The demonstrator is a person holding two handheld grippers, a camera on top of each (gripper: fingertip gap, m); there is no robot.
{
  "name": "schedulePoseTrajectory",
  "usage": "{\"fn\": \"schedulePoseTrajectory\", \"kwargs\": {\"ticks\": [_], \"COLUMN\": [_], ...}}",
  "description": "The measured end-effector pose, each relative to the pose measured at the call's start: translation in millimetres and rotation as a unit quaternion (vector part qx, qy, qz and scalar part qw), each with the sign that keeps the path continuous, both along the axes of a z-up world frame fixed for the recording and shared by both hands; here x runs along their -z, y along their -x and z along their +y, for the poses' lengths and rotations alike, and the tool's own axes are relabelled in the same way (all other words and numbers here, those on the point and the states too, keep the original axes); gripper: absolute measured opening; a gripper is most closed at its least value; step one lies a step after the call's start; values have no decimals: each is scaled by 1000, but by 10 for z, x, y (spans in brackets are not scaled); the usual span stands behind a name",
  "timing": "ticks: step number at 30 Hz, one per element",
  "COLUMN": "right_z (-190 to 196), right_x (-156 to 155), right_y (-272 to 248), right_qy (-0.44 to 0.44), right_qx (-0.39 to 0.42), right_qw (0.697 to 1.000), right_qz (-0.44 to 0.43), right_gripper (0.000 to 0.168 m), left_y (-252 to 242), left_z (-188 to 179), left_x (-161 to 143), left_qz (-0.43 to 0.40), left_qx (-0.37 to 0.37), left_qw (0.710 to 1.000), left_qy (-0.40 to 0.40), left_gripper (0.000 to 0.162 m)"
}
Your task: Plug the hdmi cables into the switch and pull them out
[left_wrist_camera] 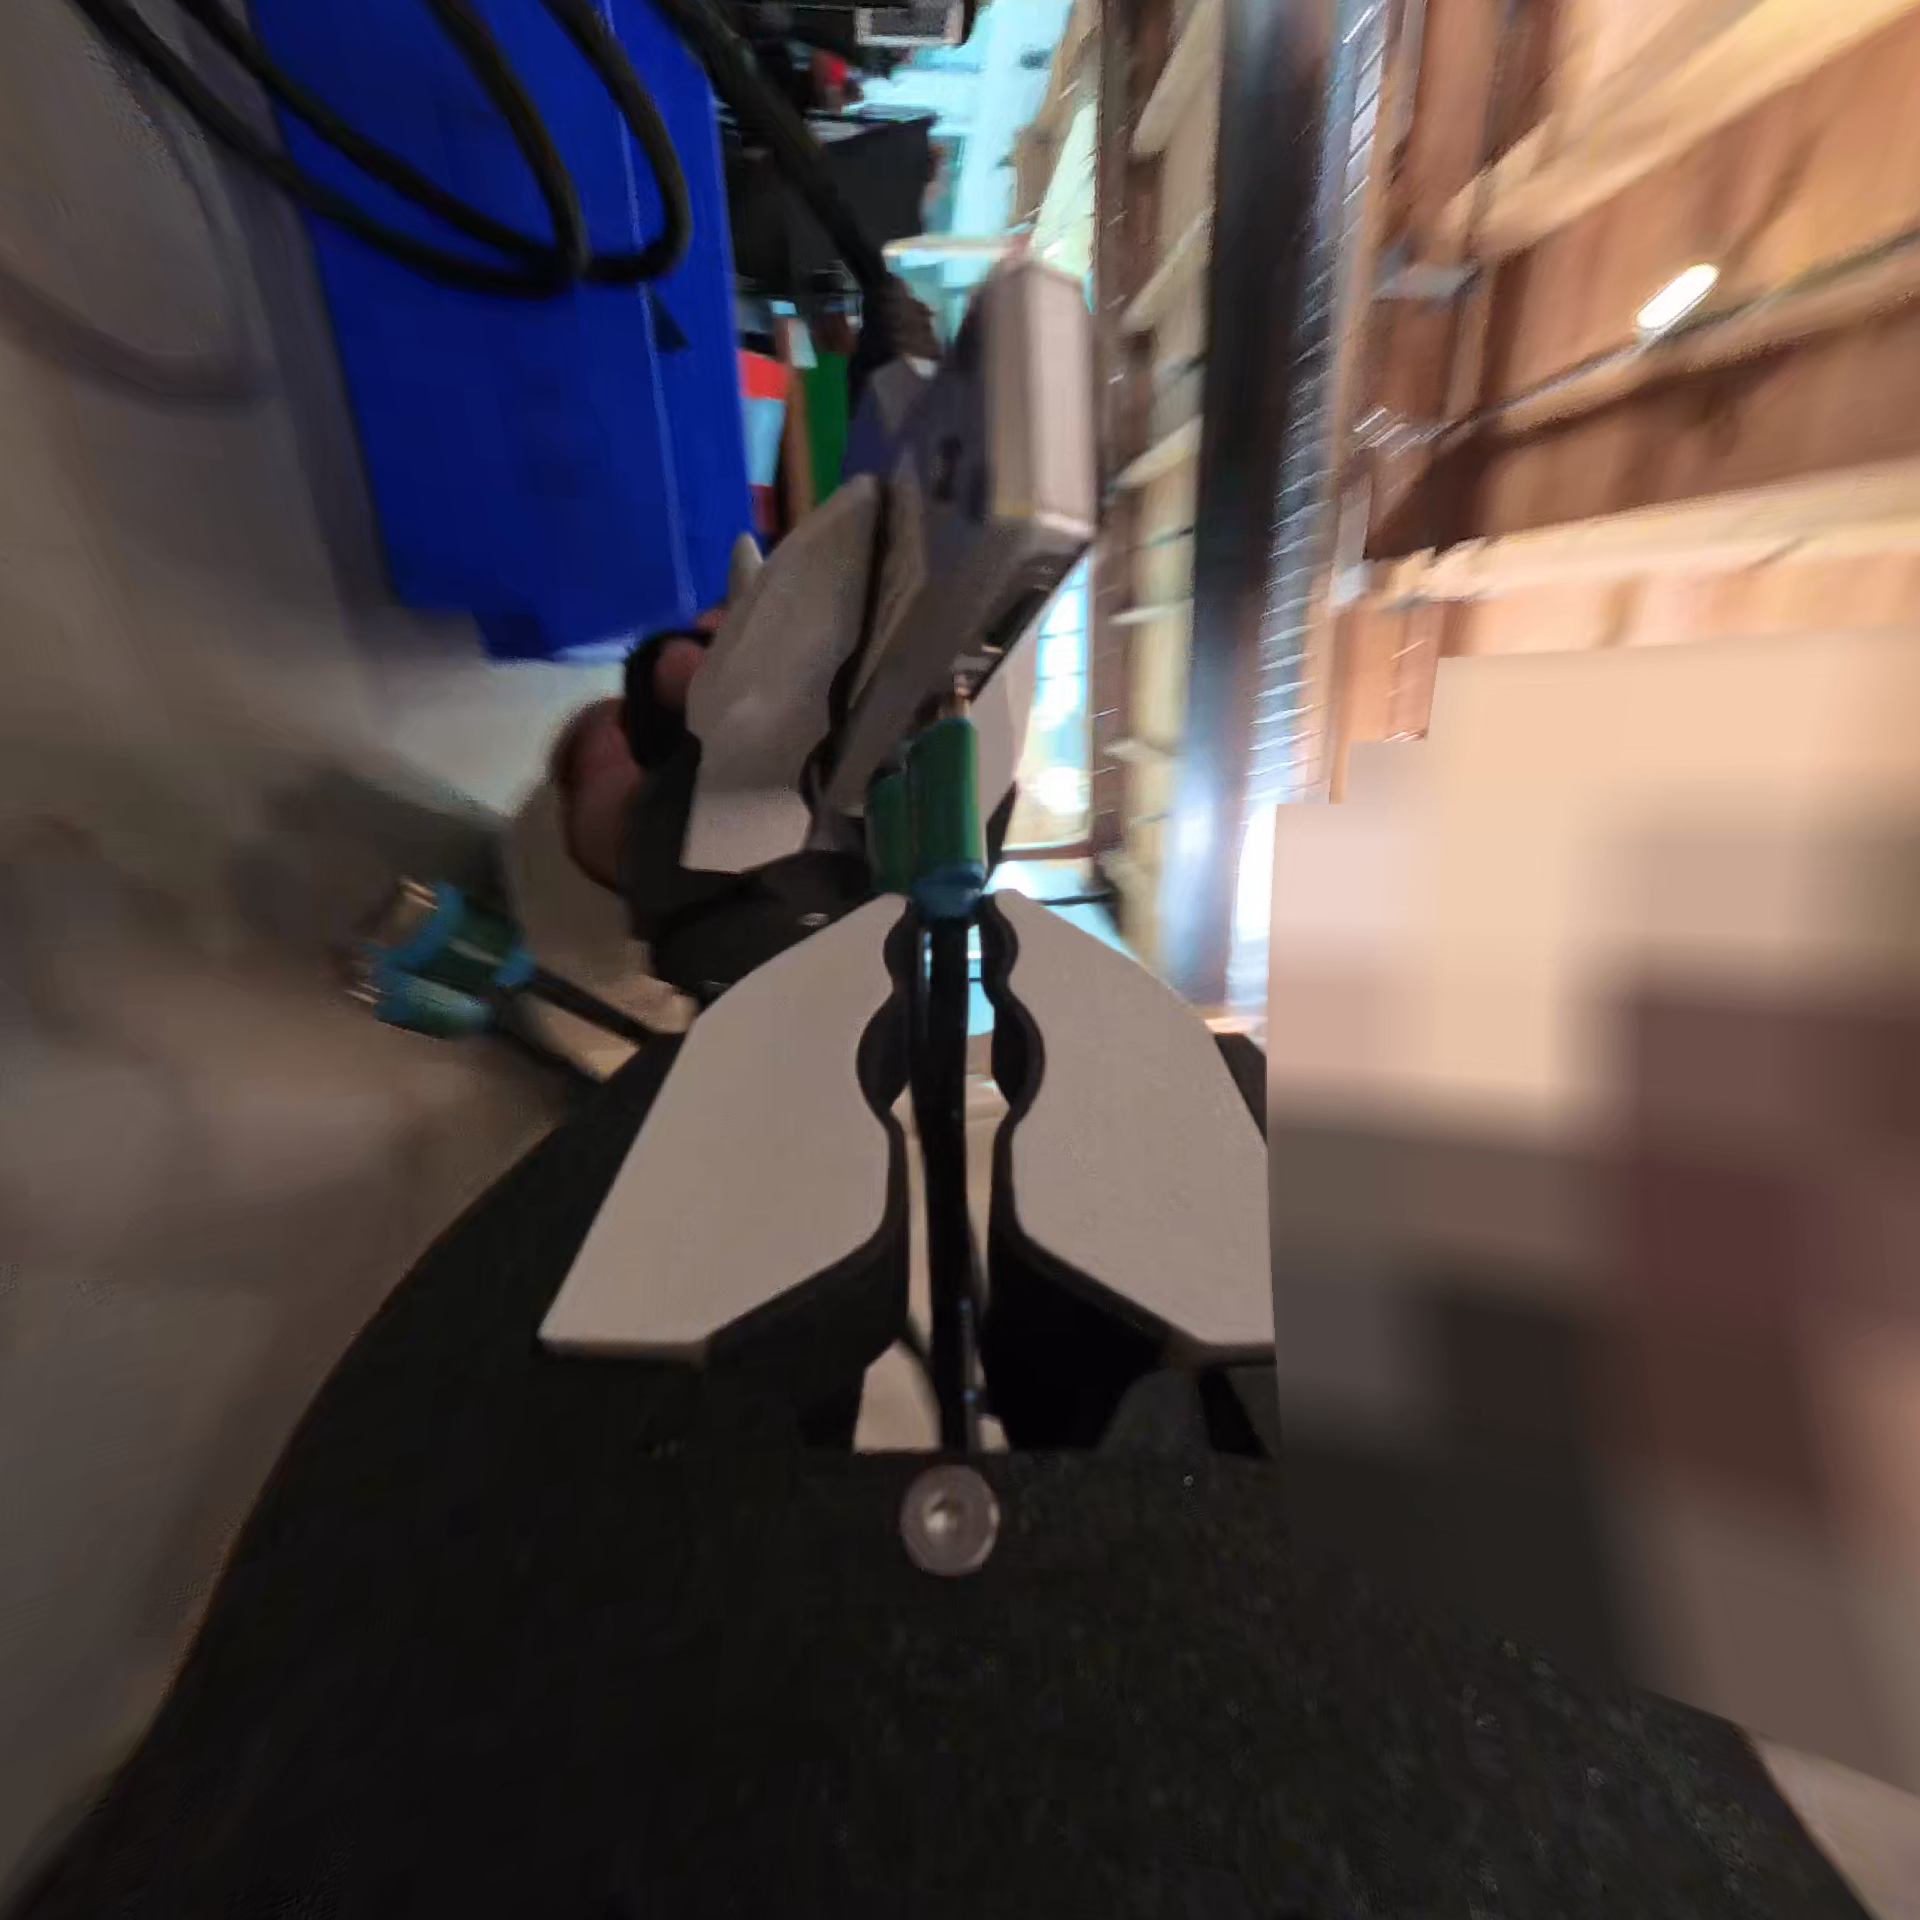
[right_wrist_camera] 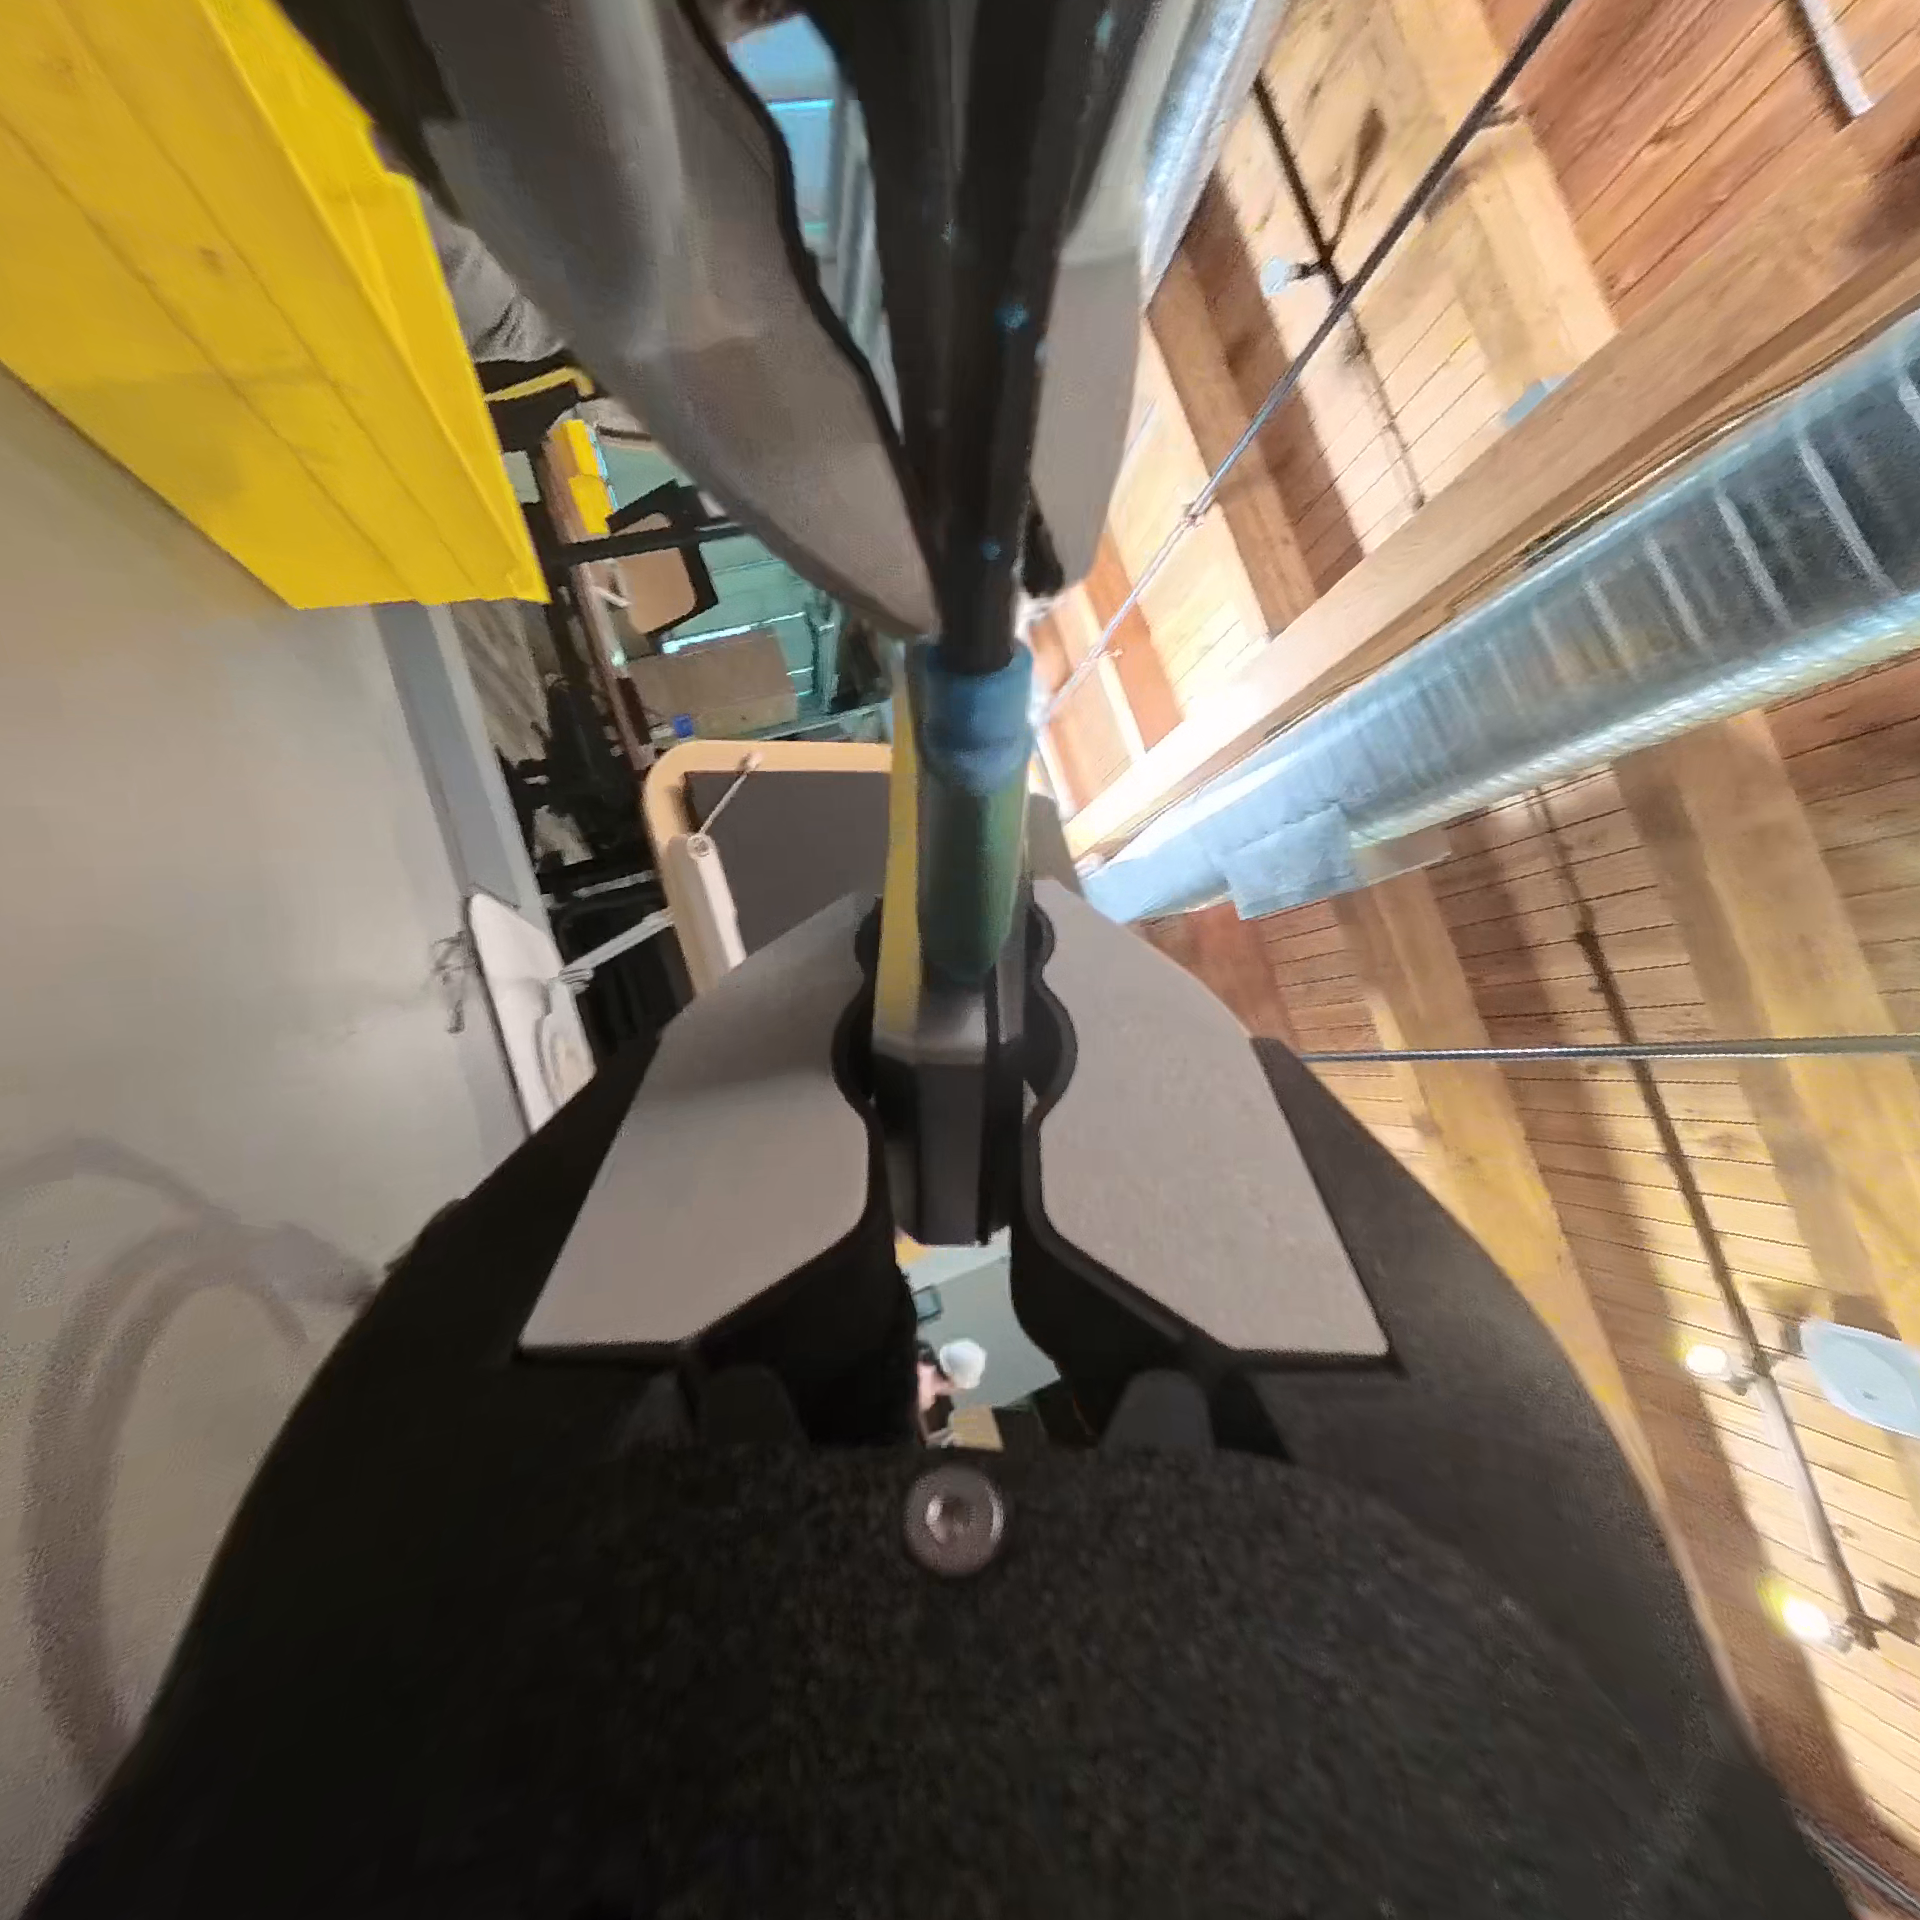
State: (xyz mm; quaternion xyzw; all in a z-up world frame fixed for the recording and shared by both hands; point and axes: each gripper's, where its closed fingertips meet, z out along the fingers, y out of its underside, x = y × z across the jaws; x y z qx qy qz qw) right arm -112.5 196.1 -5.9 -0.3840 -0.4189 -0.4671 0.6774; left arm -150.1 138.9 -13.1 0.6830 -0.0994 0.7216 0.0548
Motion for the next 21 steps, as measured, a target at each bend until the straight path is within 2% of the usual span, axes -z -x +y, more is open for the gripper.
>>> {"fn": "schedulePoseTrajectory", "kwargs": {"ticks": [1,3,5,10,14,17,21], "right_z": [31,76,124,197,206,218,251], "right_x": [44,117,181,326,353,362,420], "right_y": [-3,0,-4,2,4,-17,-15], "right_qy": [14,36,56,90,102,119,144], "right_qx": [-2,-9,-2,8,-6,-18,-30], "right_qw": [1000,999,998,996,994,991,985], "right_qz": [5,12,13,3,23,58,88], "right_gripper": [22,22,22,22,22,22,22], "left_y": [-3,4,49,245,611,777,437], "left_z": [17,40,81,189,479,532,175], "left_x": [35,55,72,-72,-292,32,513], "left_qz": [20,46,81,132,147,214,211], "left_qx": [6,14,12,-8,-96,-82,-44], "left_qw": [998,988,966,867,789,744,728], "left_qy": [-58,-146,-245,-481,-589,-627,-651], "left_gripper": [10,18,29,31,28,29,28]}}
